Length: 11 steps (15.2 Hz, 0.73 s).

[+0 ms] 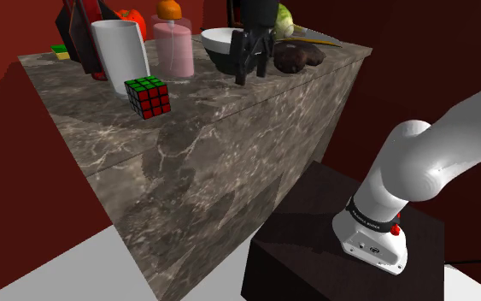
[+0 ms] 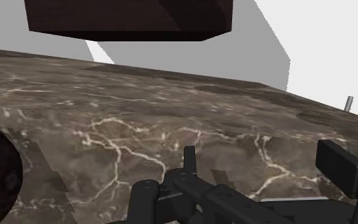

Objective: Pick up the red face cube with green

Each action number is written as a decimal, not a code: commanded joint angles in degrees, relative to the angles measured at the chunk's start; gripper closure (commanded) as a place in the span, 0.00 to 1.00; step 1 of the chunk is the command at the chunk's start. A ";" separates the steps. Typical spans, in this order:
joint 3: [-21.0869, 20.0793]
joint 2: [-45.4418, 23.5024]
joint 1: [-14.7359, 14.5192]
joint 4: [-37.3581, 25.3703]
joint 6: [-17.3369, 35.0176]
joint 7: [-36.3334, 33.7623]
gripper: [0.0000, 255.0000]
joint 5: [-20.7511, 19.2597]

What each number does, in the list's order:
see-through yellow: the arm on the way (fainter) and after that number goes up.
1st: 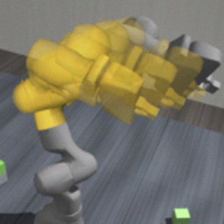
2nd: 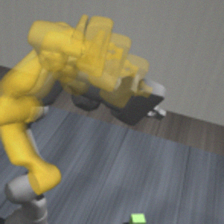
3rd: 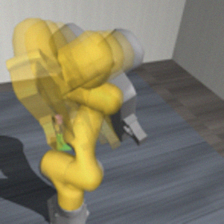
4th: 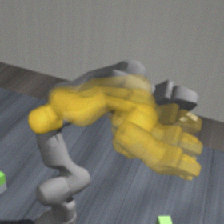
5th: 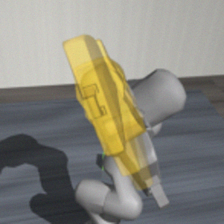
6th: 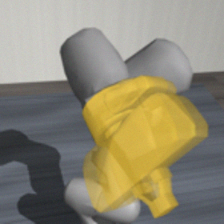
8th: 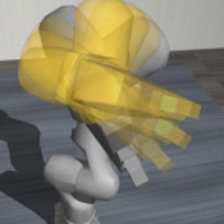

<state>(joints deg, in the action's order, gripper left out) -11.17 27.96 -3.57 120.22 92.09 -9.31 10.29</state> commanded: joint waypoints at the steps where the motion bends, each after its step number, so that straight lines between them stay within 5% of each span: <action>1: -2.31 -2.95 -0.47 -2.93 0.52 -2.85 0.00 -0.01; 11: -12.97 -22.18 -3.14 -24.71 -1.22 -17.78 0.00 -6.06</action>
<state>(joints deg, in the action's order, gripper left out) -23.13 7.71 -6.30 97.51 91.00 -25.44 5.13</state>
